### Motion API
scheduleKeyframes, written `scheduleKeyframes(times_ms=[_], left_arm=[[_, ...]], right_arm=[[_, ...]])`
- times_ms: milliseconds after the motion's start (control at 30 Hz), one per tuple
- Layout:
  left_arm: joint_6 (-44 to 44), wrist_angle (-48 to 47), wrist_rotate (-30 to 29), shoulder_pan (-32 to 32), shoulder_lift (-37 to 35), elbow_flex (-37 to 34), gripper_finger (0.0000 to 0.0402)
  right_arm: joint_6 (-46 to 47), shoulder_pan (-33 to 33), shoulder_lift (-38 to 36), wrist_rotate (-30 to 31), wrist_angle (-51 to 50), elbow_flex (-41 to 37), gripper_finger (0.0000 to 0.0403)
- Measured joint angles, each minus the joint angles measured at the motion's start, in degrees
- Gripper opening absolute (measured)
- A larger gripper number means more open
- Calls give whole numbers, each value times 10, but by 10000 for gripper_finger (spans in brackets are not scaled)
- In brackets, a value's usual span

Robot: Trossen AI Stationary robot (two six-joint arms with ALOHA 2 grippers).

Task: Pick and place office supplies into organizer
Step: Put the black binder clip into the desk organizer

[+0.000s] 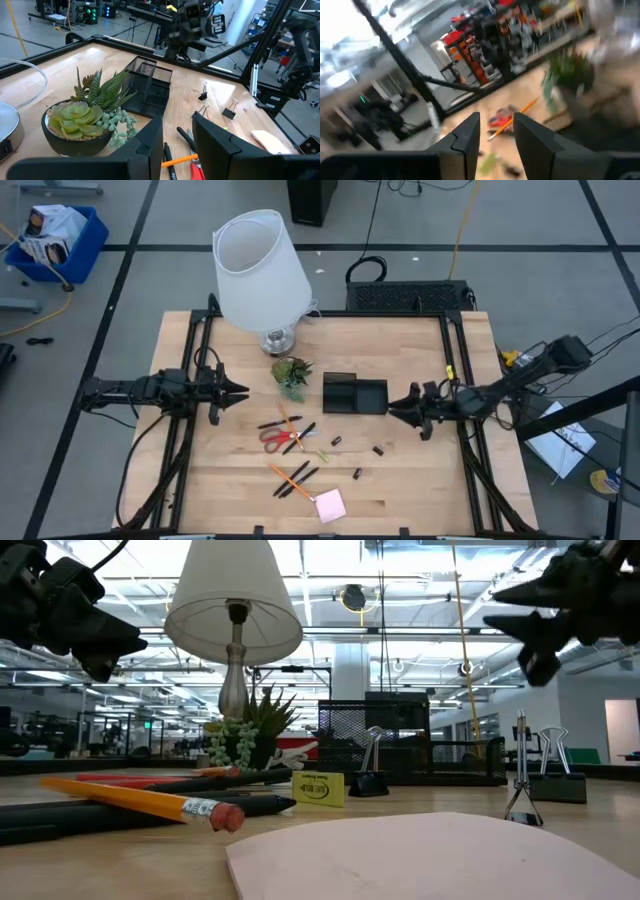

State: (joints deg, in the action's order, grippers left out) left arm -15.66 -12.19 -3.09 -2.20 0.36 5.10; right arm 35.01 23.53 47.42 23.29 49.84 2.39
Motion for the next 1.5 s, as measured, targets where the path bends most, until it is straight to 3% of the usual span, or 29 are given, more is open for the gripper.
scheduleKeyframes(times_ms=[67, 167, 267, 433, 567, 667, 933, 1067, 1167, 1267, 1367, 1500], left_arm=[[0, 0, 0, 0, 0, 0, 108], [0, 0, 0, 0, 0, 0, 108], [0, 0, 0, 0, 0, 0, 108], [0, 0, 0, 0, 0, 0, 108], [0, 0, 0, 0, 0, 0, 108], [0, 0, 0, 0, 0, 0, 108], [0, 0, 0, 0, 0, 0, 108], [0, 0, 0, 0, 0, 0, 108], [0, 0, 0, 0, 0, 0, 108], [0, 2, 0, 0, 0, 0, 108], [0, 2, 0, 0, 0, 0, 108], [0, 3, 0, 0, 0, 0, 108]], right_arm=[[54, -5, 49, -26, 45, 7, 111], [54, -8, 92, -45, 84, 22, 113], [16, 37, 122, -49, 76, 65, 113], [-73, 131, 160, 98, -72, 168, 113], [0, 174, 197, 219, -275, 242, 114], [71, 182, 231, 262, -333, 276, 114], [124, 215, 350, 264, -374, 367, 114], [163, 224, 390, 284, -513, 440, 114], [237, 235, 407, 307, -685, 487, 114], [333, 235, 413, 292, -792, 508, 114], [425, 242, 426, 279, -842, 505, 114], [482, 249, 449, 265, -845, 499, 124]])
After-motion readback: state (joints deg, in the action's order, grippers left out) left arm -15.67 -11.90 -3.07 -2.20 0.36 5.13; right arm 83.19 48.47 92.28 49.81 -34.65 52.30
